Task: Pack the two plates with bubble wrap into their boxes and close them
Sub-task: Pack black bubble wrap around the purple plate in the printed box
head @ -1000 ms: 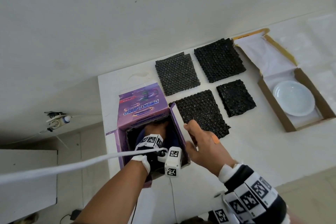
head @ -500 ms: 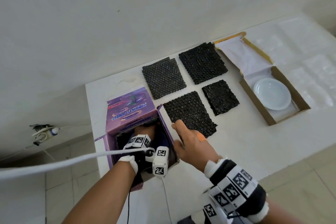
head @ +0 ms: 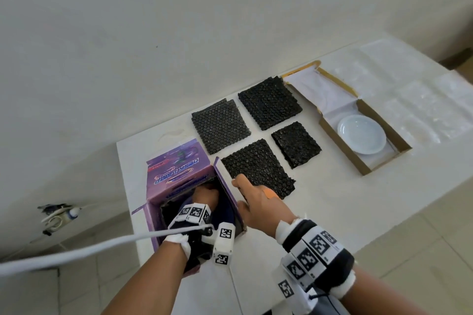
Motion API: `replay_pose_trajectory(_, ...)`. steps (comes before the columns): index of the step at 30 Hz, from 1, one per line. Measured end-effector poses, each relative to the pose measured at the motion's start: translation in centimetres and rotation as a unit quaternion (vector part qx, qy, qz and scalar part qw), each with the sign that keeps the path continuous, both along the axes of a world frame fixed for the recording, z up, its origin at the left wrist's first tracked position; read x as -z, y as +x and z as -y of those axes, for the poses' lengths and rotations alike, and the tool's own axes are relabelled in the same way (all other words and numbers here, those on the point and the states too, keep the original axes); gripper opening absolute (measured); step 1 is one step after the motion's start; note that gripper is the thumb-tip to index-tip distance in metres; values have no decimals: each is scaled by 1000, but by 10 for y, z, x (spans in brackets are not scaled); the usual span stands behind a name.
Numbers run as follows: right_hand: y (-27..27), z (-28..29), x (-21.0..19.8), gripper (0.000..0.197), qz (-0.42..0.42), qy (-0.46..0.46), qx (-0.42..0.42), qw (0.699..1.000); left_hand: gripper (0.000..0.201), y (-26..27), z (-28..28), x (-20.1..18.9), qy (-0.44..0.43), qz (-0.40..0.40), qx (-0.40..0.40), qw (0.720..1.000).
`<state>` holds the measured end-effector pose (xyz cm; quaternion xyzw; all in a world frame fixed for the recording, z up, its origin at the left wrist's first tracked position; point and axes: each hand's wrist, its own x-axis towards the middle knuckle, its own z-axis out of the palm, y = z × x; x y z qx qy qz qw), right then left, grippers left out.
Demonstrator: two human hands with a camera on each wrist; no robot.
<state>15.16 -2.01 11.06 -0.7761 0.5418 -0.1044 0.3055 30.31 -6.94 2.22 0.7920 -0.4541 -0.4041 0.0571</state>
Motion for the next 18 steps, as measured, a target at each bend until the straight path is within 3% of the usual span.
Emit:
replay_pose_trajectory(6,4,-4,-2,39,-5,12,31,999,34,7,3,-12,23,-56,7,998)
replay_pose_trajectory(11,3,-7,-2,38,-2,17,46,999,18,6,-6,-20,-68,-83,-47,993)
replay_pose_trajectory(14,2,-8,-3,38,-5,18,42,999,19,6,-12,-31,-112,-79,-64,989)
replay_pose_trajectory(18,-2,-4,-1,39,-13,30,30,999,8,1,-24,-54,-187,-68,-38,979)
